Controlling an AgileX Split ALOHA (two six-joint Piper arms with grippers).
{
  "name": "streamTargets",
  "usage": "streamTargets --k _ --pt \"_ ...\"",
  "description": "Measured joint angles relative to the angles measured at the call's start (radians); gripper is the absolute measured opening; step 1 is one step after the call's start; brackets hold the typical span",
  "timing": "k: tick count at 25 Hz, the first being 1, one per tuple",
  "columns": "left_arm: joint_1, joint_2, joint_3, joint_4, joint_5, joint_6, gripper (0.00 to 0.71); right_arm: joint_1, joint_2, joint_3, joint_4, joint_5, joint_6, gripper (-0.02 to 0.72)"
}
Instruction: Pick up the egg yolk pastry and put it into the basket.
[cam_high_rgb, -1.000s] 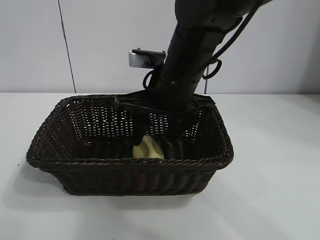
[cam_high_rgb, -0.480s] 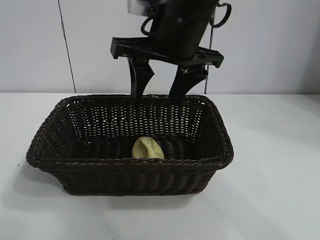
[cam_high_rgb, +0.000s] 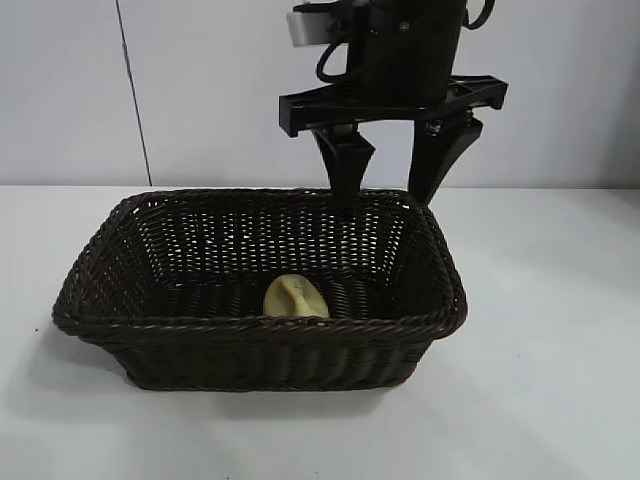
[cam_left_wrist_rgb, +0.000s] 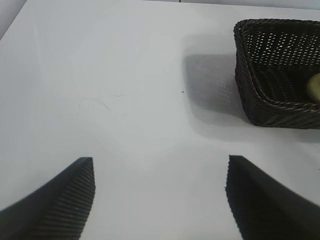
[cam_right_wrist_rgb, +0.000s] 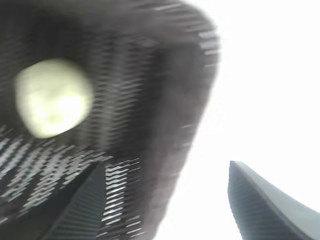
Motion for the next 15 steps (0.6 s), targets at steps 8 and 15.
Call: streamTargets --k 8,15 --pt "0.0 0.0 0.0 0.0 0.0 0.0 0.535 -0.198 0.0 0.0 -0.003 0.0 0.003 0.497" --pt "0.0 0.0 0.0 0.0 0.0 0.0 0.535 -0.433 0.0 0.0 -0.009 0.0 0.003 0.497"
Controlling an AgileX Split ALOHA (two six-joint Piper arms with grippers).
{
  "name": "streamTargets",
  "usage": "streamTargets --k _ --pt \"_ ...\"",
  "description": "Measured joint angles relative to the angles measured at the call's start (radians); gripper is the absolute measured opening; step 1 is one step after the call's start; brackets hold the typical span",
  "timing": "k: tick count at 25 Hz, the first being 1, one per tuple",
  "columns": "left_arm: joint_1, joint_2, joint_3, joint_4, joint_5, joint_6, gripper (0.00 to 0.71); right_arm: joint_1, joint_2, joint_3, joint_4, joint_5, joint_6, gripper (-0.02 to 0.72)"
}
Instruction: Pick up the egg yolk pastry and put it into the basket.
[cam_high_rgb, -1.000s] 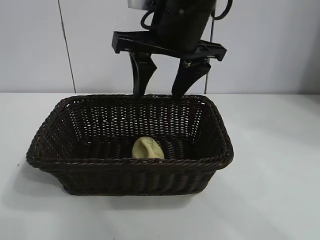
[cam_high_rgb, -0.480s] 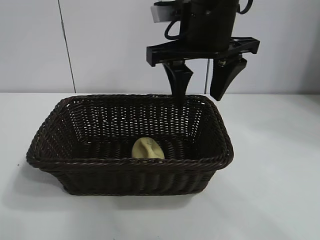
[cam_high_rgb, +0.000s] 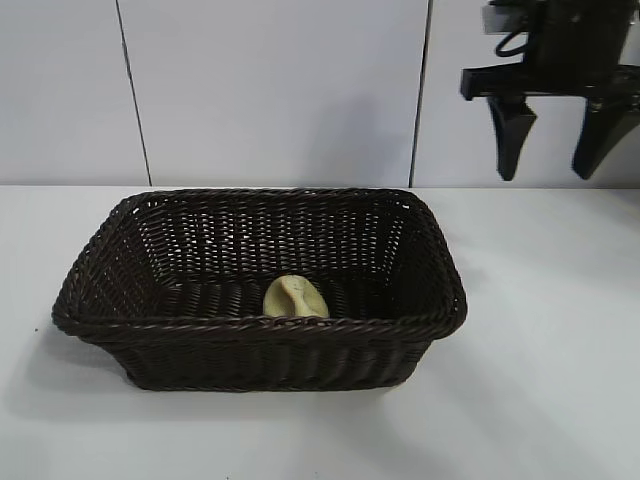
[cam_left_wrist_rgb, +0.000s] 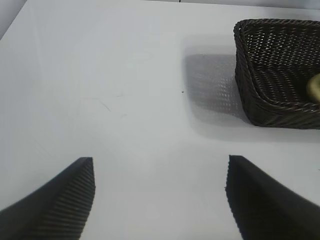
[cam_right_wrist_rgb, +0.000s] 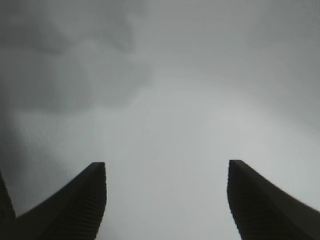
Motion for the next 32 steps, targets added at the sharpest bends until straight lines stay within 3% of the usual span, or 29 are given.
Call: streamTargets --k 8,17,32 --pt "0.0 0.0 0.0 0.0 0.0 0.0 0.535 -0.14 0.0 0.0 -0.003 0.009 -0.032 0.496" --pt "0.0 0.0 0.0 0.0 0.0 0.0 0.535 -0.07 0.0 0.0 0.054 0.01 -0.074 0.496" --pt "0.0 0.0 0.0 0.0 0.0 0.0 0.535 -0.018 -0.11 0.078 0.072 0.01 -0.08 0.496"
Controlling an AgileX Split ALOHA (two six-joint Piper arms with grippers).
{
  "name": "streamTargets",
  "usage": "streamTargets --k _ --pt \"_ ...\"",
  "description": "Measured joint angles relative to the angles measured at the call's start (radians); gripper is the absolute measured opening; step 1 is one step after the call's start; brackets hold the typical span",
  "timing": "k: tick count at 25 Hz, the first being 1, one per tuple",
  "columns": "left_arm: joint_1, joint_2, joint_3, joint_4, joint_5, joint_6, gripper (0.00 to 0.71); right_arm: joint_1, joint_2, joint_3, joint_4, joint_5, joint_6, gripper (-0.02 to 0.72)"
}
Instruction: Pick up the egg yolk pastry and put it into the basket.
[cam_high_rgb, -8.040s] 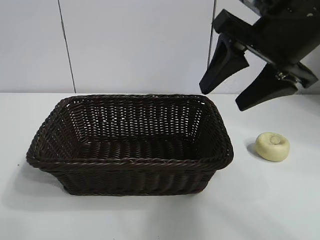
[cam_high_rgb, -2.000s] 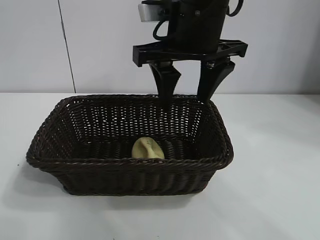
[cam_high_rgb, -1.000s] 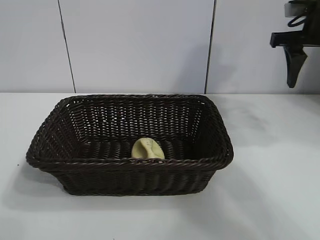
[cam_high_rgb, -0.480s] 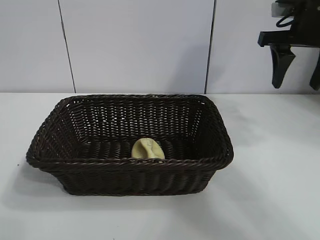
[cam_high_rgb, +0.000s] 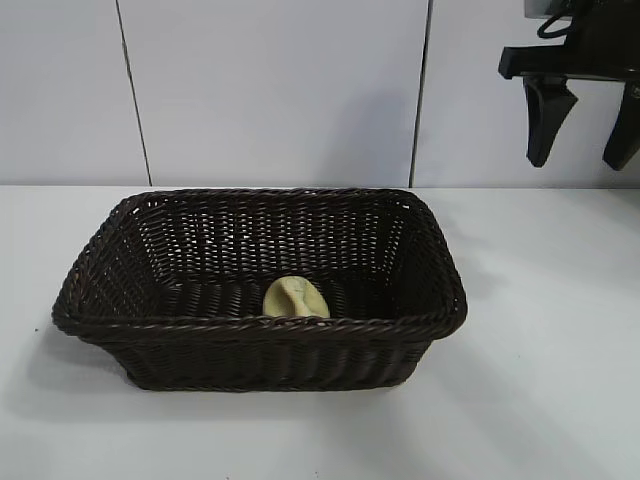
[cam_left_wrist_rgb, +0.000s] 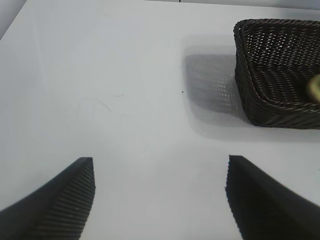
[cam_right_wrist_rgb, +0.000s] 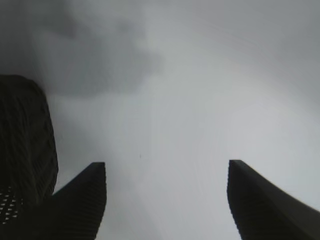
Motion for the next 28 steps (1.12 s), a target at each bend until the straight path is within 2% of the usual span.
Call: streamTargets --k 7,13,22,28 --pt "0.0 0.0 0.0 0.0 0.0 0.0 0.535 0.0 -0.224 0.234 -0.025 0.0 -0.004 0.496" --pt "0.0 0.0 0.0 0.0 0.0 0.0 0.535 0.0 -0.464 0.511 -0.032 -0.003 -0.004 0.496" --pt "0.0 0.0 0.0 0.0 0.0 0.0 0.535 0.0 -0.875 0.936 -0.032 -0.141 -0.004 0.496" --pt "0.0 0.0 0.0 0.0 0.0 0.0 0.535 0.0 -1.111 1.094 -0.032 -0.166 -0.019 0.496"
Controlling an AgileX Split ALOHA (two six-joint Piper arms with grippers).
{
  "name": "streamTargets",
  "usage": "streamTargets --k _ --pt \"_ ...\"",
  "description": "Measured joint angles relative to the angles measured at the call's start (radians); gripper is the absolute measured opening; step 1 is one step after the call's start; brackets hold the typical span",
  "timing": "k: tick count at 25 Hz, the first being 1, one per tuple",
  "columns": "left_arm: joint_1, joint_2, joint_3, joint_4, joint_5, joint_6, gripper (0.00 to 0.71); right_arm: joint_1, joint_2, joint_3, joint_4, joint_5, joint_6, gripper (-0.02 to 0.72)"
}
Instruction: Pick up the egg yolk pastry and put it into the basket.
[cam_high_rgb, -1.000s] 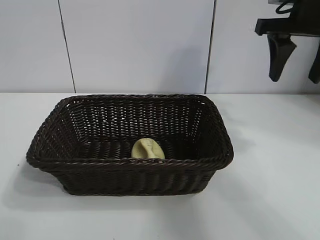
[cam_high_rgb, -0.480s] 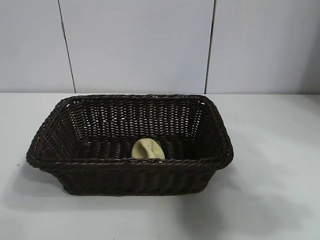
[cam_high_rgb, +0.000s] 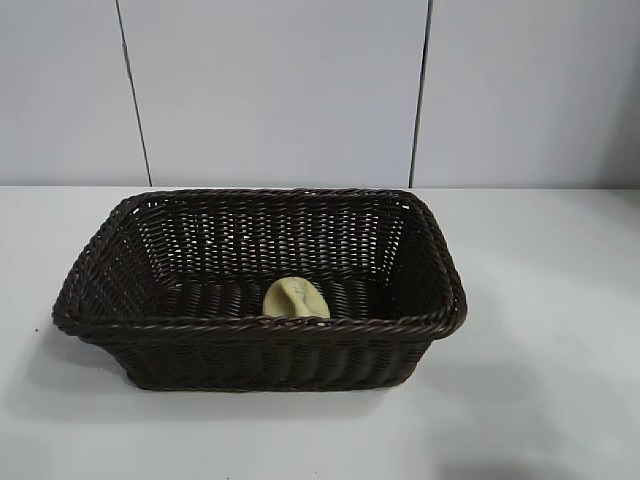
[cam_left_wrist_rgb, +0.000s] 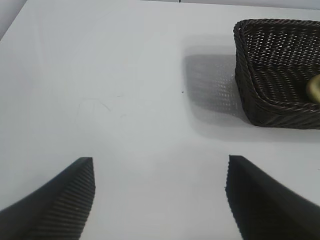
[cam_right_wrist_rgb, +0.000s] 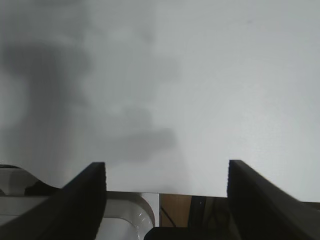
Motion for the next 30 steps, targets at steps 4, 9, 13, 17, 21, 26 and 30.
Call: streamTargets --k 4,9,13,17,21,26,30 --pt "0.0 0.0 0.0 0.0 0.0 0.0 0.535 0.0 -0.112 0.007 -0.001 0.002 -0.007 0.496" --pt "0.0 0.0 0.0 0.0 0.0 0.0 0.535 0.0 -0.205 0.007 -0.001 0.003 -0.007 0.496" --pt "0.0 0.0 0.0 0.0 0.0 0.0 0.535 -0.025 -0.268 0.007 0.001 0.005 -0.007 0.496" --pt "0.0 0.0 0.0 0.0 0.0 0.0 0.535 -0.066 -0.339 0.007 -0.001 0.006 -0.007 0.496" --pt "0.0 0.0 0.0 0.0 0.0 0.0 0.535 -0.067 -0.444 0.007 -0.001 0.007 -0.007 0.496" --pt "0.0 0.0 0.0 0.0 0.0 0.0 0.535 -0.067 -0.597 0.007 -0.001 0.017 -0.007 0.496" --pt "0.0 0.0 0.0 0.0 0.0 0.0 0.535 -0.067 -0.704 0.007 -0.001 0.026 -0.007 0.496"
